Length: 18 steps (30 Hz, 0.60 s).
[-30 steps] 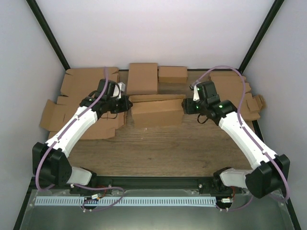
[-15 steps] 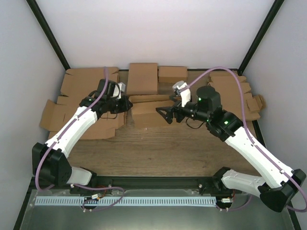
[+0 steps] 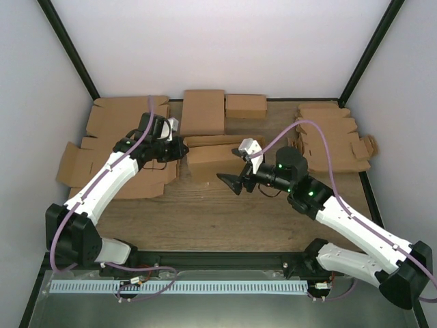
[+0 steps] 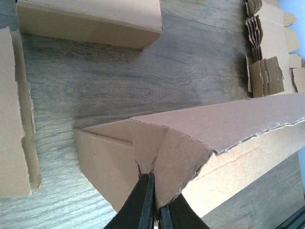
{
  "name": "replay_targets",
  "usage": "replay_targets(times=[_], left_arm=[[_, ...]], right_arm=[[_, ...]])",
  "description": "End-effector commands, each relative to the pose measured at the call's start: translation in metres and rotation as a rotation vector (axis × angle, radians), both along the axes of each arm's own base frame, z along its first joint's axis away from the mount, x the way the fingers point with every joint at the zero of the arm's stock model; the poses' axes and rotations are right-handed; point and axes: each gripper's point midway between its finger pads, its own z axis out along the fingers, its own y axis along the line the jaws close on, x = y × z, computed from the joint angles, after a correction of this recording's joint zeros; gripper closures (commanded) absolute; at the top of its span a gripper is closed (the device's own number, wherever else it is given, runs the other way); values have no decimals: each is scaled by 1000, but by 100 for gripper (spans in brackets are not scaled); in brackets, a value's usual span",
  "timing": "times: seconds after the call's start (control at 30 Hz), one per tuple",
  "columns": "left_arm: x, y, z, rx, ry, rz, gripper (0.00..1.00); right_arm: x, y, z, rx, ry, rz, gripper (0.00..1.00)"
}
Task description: Fold the paper box
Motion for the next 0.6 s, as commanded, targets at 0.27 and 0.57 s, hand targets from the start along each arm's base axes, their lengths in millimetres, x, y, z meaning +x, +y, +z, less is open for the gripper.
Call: replay_targets(times=[0.27, 0.57], left_arm=[[-22, 4, -25, 47, 123, -22, 96], [-24, 4, -26, 50, 131, -25, 96]], right_arm=[[37, 56, -29, -293, -303, 6, 4], [81, 66, -59, -438, -374, -123, 27]])
